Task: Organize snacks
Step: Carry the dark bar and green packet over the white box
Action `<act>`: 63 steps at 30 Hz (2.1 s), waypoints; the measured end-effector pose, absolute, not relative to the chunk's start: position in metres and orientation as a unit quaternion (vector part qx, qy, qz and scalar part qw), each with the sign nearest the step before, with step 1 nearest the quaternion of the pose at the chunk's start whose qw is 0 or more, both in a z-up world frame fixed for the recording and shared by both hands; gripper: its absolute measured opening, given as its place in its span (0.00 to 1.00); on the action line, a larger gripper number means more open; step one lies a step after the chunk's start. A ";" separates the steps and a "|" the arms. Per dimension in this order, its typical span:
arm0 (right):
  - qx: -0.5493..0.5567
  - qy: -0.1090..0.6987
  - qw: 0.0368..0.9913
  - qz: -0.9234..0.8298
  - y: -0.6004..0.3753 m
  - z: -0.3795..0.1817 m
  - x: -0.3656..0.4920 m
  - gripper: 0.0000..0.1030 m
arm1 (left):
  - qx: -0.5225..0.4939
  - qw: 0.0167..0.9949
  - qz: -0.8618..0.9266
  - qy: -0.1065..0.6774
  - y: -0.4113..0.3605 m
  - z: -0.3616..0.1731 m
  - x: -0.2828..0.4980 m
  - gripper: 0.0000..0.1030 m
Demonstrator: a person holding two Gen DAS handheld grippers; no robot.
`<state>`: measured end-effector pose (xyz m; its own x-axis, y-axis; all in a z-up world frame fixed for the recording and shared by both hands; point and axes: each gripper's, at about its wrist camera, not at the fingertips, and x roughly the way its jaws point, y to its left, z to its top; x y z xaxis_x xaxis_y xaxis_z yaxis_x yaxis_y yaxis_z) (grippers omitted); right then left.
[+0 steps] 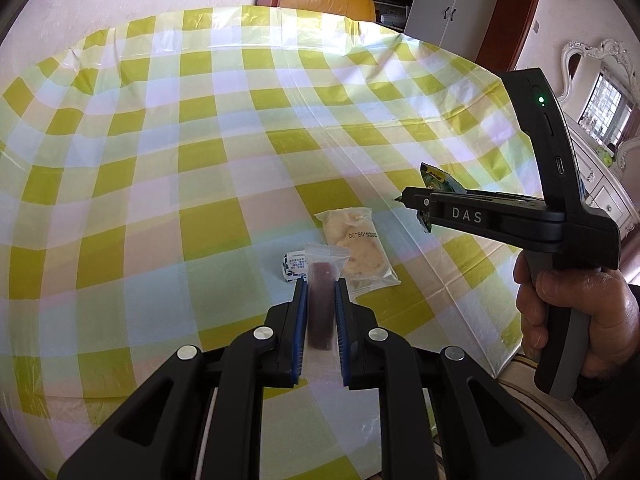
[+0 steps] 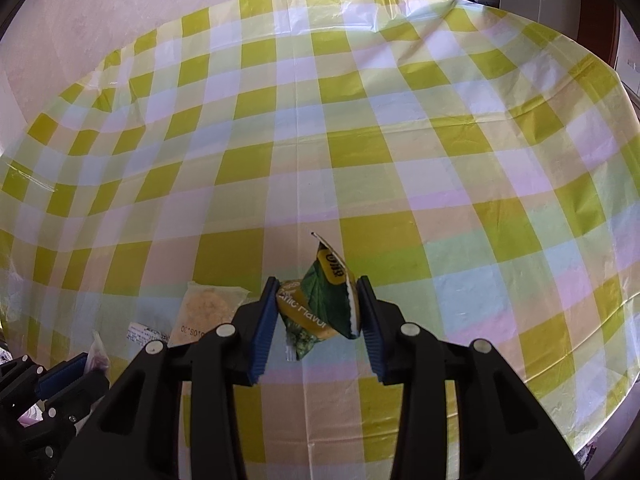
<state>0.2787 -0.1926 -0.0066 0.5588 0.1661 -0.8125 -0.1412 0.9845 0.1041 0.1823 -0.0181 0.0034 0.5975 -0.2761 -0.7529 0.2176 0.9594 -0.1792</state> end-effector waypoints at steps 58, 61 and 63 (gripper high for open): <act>0.078 0.476 0.873 -0.076 -0.438 -0.004 0.125 0.38 | 0.109 0.847 -0.323 0.409 -0.258 0.036 0.122 0.13; 0.083 0.477 0.870 -0.089 -0.452 -0.008 0.119 0.38 | 0.122 0.840 -0.336 0.409 -0.276 0.035 0.118 0.13; 0.087 0.478 0.869 -0.097 -0.462 -0.010 0.115 0.38 | 0.131 0.834 -0.346 0.408 -0.289 0.035 0.115 0.13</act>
